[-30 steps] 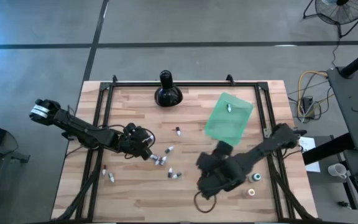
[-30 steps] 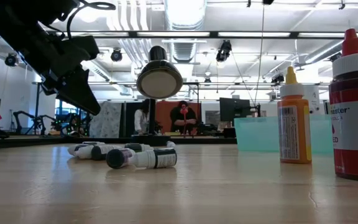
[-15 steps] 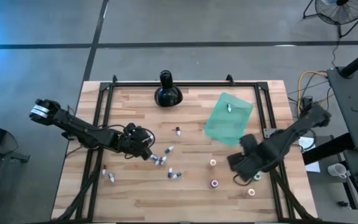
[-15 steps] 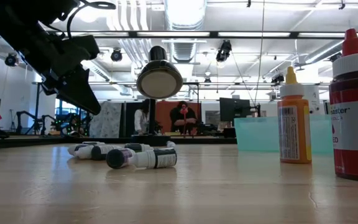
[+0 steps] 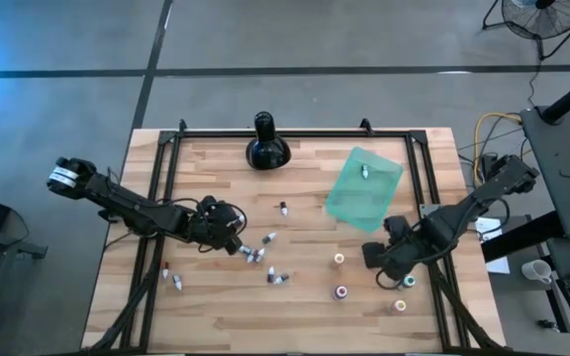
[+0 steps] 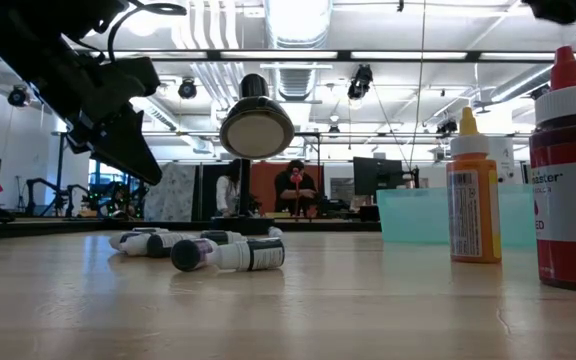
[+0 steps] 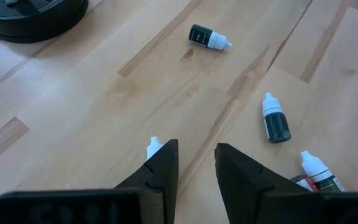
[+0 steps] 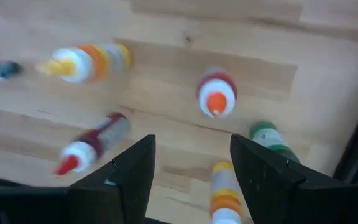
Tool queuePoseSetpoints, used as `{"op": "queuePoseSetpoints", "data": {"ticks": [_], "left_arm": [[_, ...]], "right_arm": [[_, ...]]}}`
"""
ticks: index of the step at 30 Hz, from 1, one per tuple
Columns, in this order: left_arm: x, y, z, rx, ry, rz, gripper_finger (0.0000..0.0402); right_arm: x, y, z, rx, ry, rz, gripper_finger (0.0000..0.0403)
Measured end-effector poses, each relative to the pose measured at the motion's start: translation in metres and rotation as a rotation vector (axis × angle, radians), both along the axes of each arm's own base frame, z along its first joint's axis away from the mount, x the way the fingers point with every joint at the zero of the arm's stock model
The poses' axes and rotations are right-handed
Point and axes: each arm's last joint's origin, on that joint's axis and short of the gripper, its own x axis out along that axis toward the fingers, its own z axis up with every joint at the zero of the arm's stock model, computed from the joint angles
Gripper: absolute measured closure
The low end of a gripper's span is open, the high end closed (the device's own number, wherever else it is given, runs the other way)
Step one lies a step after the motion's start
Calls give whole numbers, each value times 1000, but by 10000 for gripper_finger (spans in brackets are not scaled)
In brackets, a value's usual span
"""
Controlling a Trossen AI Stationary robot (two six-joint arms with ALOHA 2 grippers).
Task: Pick & Place food coloring
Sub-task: Put the large orange food coloring bottle into the green bin
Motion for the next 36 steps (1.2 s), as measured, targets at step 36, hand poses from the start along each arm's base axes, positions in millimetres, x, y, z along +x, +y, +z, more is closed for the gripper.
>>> {"op": "queuePoseSetpoints", "data": {"ticks": [36], "left_arm": [[1, 0, 0, 7, -2, -9, 321]], "right_arm": [[6, -13, -57, 22, 127, -62, 204]]}}
